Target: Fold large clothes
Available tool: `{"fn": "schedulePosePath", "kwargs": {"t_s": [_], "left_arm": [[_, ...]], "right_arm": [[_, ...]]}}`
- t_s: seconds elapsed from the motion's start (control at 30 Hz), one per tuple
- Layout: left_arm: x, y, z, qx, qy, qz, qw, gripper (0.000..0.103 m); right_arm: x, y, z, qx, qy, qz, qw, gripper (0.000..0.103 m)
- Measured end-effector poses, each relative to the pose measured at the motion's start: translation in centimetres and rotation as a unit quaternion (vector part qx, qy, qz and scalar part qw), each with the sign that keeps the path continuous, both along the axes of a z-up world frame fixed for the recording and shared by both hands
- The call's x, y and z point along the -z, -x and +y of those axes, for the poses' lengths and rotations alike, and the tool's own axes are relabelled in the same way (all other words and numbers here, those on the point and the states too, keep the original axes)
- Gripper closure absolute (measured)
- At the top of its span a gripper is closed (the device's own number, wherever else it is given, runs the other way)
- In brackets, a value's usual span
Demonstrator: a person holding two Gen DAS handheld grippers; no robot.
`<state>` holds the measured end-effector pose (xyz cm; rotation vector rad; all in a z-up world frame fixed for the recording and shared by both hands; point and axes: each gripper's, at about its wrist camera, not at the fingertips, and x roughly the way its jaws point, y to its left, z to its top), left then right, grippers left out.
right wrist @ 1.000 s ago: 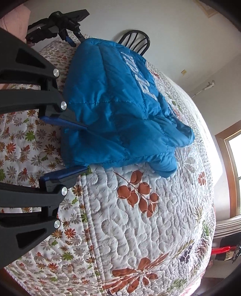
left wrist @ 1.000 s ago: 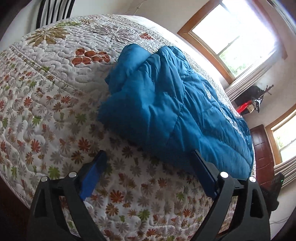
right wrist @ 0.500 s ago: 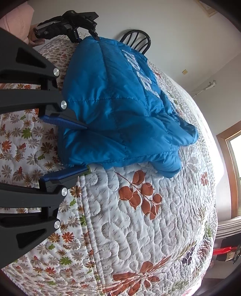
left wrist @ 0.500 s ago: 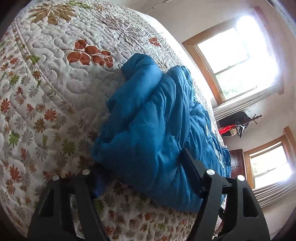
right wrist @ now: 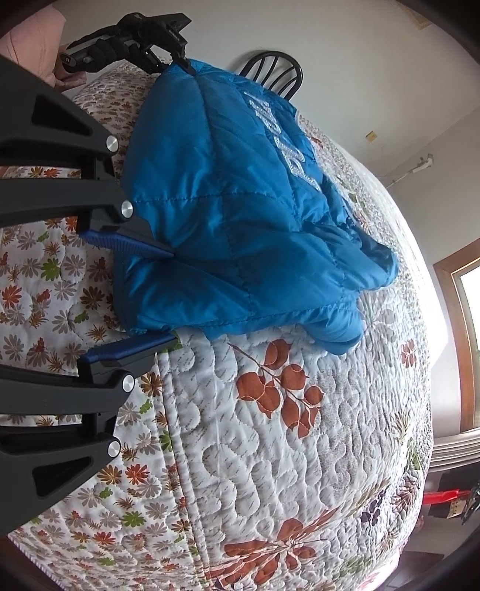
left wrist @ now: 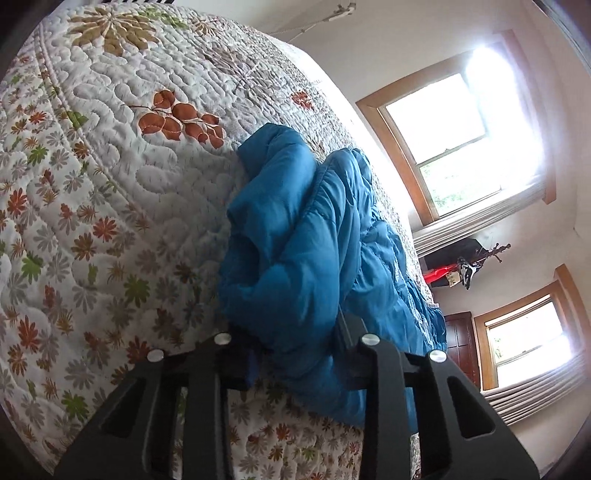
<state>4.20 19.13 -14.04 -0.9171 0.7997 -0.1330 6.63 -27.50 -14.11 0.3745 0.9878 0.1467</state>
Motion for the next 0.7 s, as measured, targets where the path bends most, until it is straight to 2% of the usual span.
{"fn": "schedulePosePath", "kwargs": {"t_s": [0.3,0.43,0.7], "left_arm": [[1.7,-0.9,-0.4,0.015,-0.001,-0.015,0.9998,0.078],[1.8,-0.8,0.0,0.021,0.011,-0.020,0.9995,0.079],[1.5,-0.9,0.0,0.026,0.001,-0.025,0.9993,0.082]], "right_arm": [[0.5,-0.4,0.1,-0.002,-0.007,-0.001,1.000,0.060],[0.6,-0.3,-0.1,-0.002,-0.013,-0.005,1.000,0.060],[0.6,-0.1,-0.2,-0.010,-0.014,-0.011,1.000,0.060]]}}
